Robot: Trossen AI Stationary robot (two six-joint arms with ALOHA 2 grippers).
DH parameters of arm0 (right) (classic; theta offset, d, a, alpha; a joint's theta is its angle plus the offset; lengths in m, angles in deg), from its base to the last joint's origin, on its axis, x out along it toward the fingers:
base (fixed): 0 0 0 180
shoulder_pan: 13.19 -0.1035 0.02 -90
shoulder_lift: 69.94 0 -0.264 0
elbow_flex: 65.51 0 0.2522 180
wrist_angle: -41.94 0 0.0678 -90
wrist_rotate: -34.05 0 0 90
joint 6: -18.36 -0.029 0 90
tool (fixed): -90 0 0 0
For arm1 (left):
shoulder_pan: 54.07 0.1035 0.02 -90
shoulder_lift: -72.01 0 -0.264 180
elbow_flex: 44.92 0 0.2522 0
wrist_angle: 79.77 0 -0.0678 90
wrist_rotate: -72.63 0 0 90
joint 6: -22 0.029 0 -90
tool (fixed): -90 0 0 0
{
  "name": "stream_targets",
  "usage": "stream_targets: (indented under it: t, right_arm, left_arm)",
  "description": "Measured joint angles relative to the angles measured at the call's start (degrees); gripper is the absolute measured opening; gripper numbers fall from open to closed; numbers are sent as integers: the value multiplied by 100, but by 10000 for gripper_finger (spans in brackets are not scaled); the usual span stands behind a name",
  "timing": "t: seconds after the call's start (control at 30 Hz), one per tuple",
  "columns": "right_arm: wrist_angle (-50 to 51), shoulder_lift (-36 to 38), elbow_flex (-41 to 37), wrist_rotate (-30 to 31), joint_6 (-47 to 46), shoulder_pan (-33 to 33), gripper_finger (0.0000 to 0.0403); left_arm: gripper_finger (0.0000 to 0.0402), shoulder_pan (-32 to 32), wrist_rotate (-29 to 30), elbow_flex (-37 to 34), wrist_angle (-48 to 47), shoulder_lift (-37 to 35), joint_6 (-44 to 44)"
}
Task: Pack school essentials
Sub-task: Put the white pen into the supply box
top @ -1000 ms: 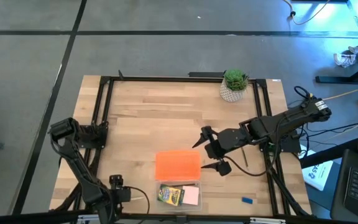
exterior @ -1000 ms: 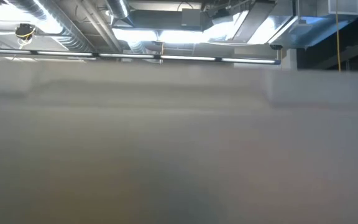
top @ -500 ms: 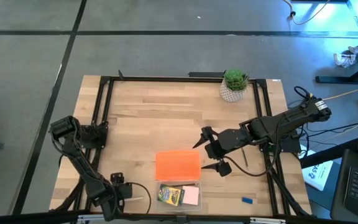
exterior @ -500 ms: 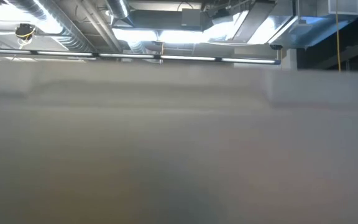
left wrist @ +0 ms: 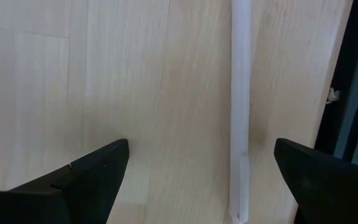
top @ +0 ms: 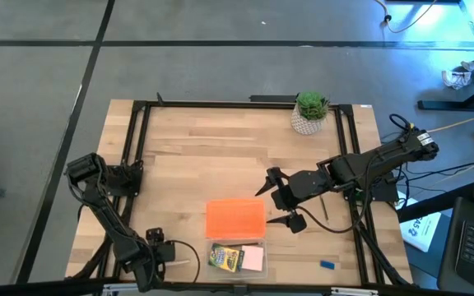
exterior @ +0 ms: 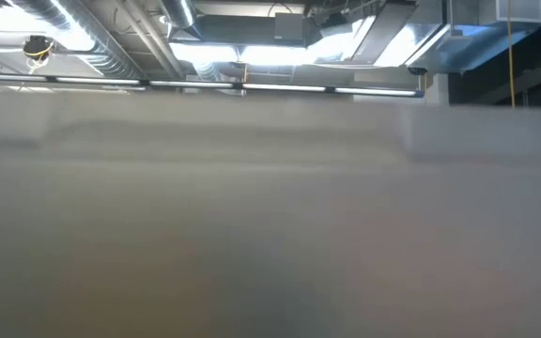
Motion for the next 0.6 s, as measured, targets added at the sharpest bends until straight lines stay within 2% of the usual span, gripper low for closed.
stream_targets:
  t: [0.6]
  right_arm:
    - [0,0,0,0,0,0,398]
  left_arm:
    - [389,-154,366,-7,-29,15,-283]
